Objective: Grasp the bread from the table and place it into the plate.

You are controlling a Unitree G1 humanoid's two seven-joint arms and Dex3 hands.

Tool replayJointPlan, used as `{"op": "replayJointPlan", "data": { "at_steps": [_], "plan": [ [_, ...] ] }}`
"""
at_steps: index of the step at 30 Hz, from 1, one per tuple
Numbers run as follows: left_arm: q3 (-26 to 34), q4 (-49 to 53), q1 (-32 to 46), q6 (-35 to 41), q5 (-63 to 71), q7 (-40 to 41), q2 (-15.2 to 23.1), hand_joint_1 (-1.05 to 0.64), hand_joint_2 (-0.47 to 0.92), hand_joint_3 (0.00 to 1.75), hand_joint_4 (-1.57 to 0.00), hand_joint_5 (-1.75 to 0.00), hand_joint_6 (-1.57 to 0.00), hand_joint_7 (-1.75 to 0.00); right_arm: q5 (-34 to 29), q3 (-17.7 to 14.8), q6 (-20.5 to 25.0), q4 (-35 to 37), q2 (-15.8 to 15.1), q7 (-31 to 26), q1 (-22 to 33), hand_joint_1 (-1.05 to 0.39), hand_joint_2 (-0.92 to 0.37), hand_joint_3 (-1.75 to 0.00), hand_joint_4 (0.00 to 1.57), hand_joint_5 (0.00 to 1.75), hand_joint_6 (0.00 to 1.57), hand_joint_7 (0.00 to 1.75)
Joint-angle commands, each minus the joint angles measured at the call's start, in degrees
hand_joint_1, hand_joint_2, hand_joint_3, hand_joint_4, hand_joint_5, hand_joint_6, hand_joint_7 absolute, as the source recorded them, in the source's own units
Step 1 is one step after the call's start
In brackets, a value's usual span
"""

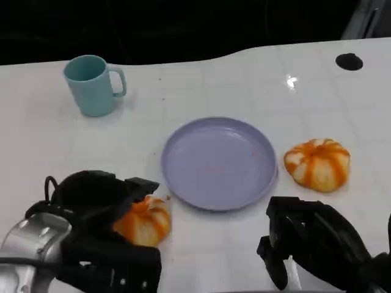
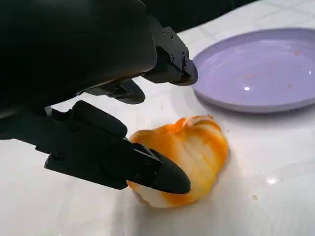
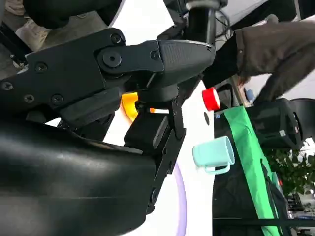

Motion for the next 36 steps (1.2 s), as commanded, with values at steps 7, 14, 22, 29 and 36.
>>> {"op": "replayJointPlan", "data": {
  "at_steps": [7,14,22,29,36],
  "plan": [
    [-6.27,13.67,-5.75,2.32,0.44,1.63,-1.26,-0.74,0.91,0.0,-0.33,-0.1,-0.22,0.0,0.11,-0.76,0.13,-0.83,-1.0,0.05,0.17,-0.94,-0.92,-0.32,1.26,1.59,1.1,1.47],
    [-6.95,22.9,-7.33,-1.32,-2.94,9.63,-2.15,-0.49,0.92,0.01,-0.52,-0.18,-0.37,-0.06,0.53,-0.9,-0.12,-0.88,-1.02,0.52,0.31,-0.93,-0.92,-0.33,1.25,1.61,1.08,1.47],
    [-7.71,32.99,-9.0,-11.71,-3.41,30.82,-1.77,-0.25,0.92,0.37,-0.81,-1.68,-0.82,-1.29,0.08,-1.02,-0.6,-1.09,-1.33,0.63,0.38,-0.93,-0.92,-0.36,1.24,1.62,1.08,1.49],
    [-9.32,32.99,-9.72,-11.65,-1.39,36.43,-1.41,-0.27,0.9,0.43,-0.79,-1.75,-0.79,-1.28,1.06,-1.71,0.56,-1.18,-1.61,0.95,0.17,-0.92,-0.92,-0.35,1.24,1.6,1.07,1.49],
    [-7.92,25.66,-7.69,-9.51,-1.54,34.92,0.65,-0.27,0.9,0.37,-0.77,-1.75,-0.85,-1.05,0.75,-1.79,0.08,-1.2,-1.58,1.16,0.31,-0.92,-0.92,-0.35,1.24,1.6,1.06,1.48]
  ]
}}
